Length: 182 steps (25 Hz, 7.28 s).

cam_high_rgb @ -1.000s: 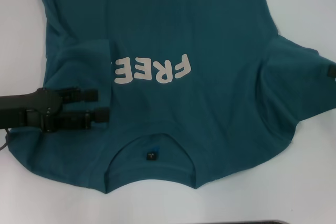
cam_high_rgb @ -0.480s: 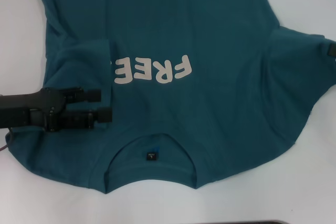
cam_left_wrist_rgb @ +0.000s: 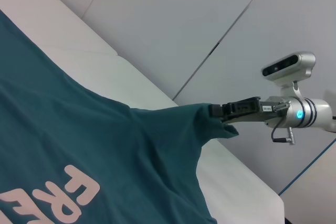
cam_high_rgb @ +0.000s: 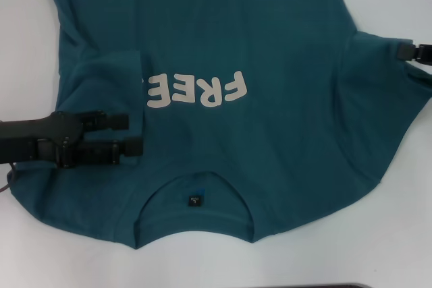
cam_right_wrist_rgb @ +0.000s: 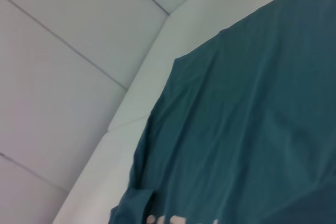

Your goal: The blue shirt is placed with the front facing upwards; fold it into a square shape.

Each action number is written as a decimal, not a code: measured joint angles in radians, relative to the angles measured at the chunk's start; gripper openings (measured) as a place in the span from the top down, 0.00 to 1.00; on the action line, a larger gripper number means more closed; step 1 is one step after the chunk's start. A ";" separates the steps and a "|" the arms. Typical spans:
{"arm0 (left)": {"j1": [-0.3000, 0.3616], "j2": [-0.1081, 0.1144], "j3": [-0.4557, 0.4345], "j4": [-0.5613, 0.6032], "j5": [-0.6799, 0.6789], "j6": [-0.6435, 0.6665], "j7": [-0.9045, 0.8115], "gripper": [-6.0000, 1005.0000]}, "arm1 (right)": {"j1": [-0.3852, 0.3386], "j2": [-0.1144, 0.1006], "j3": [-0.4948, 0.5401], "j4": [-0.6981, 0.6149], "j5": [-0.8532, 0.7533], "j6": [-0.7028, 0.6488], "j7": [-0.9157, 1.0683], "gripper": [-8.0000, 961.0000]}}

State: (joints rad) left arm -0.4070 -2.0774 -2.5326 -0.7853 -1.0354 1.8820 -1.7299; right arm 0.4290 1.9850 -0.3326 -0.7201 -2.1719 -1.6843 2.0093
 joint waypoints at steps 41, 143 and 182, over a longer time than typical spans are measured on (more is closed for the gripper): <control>-0.009 -0.004 0.000 0.005 0.028 -0.003 0.014 0.11 | 0.174 0.094 -0.162 0.088 0.001 0.193 0.002 0.35; -0.013 -0.001 0.003 0.043 0.029 -0.028 0.046 0.12 | 0.132 0.049 -0.263 0.180 0.026 0.454 0.248 0.36; -0.014 -0.004 0.003 0.055 0.029 -0.031 0.052 0.12 | 0.102 0.034 -0.213 0.212 0.027 0.447 0.242 0.36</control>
State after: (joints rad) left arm -0.4206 -2.0810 -2.5295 -0.7305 -1.0063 1.8514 -1.6780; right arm 0.5315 2.0192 -0.5451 -0.5079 -2.1445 -1.2374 2.2512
